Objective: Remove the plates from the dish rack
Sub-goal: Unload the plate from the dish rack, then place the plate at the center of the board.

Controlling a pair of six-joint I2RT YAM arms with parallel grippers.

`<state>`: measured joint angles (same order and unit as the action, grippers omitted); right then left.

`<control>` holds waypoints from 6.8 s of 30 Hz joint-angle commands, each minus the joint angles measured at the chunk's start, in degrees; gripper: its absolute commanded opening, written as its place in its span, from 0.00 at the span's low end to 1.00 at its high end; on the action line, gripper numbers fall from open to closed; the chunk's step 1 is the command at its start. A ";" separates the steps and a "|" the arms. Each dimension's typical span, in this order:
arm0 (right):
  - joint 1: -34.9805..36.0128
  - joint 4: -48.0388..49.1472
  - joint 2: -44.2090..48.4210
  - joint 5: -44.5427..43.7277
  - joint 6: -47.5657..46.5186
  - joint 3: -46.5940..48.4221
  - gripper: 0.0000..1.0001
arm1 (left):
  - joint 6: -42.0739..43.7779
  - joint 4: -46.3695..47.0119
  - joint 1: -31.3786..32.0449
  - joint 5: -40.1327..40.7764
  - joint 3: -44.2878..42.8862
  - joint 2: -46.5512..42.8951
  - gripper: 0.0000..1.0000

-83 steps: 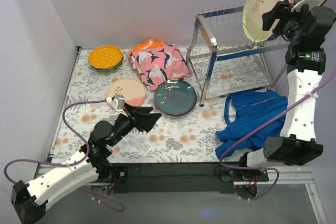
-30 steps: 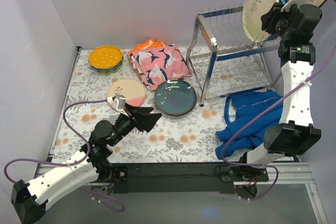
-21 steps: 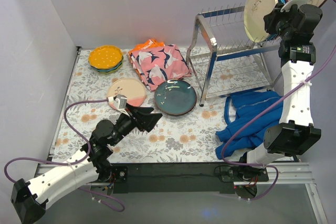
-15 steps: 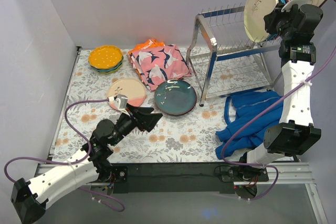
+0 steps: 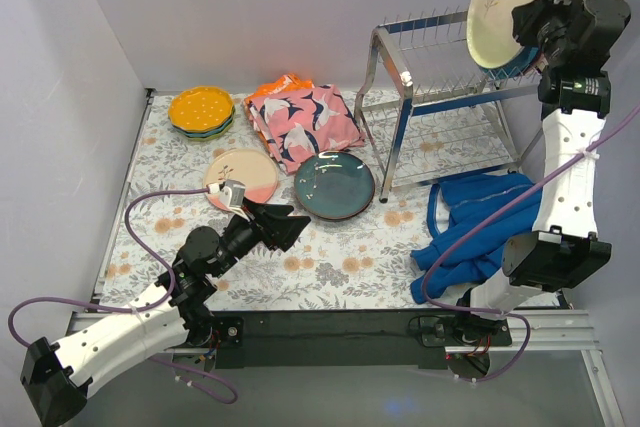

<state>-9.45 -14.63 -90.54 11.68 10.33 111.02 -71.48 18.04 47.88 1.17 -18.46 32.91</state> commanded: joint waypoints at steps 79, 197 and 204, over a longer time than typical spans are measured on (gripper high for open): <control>55.33 62.53 27.61 20.31 57.08 -67.94 0.01 | -26.68 -29.91 0.20 2.08 -4.58 -30.88 0.16; 46.46 43.73 54.33 2.73 25.09 -98.37 0.95 | -32.41 24.16 -63.44 -29.39 -4.57 54.11 0.43; 46.46 43.73 54.60 2.21 25.00 -98.54 0.95 | -29.42 16.42 -63.52 -25.87 -5.97 54.02 0.48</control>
<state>36.77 25.89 -36.58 14.90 36.58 12.45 -103.46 38.11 -15.27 -27.22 -22.00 87.88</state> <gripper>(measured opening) 0.951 0.471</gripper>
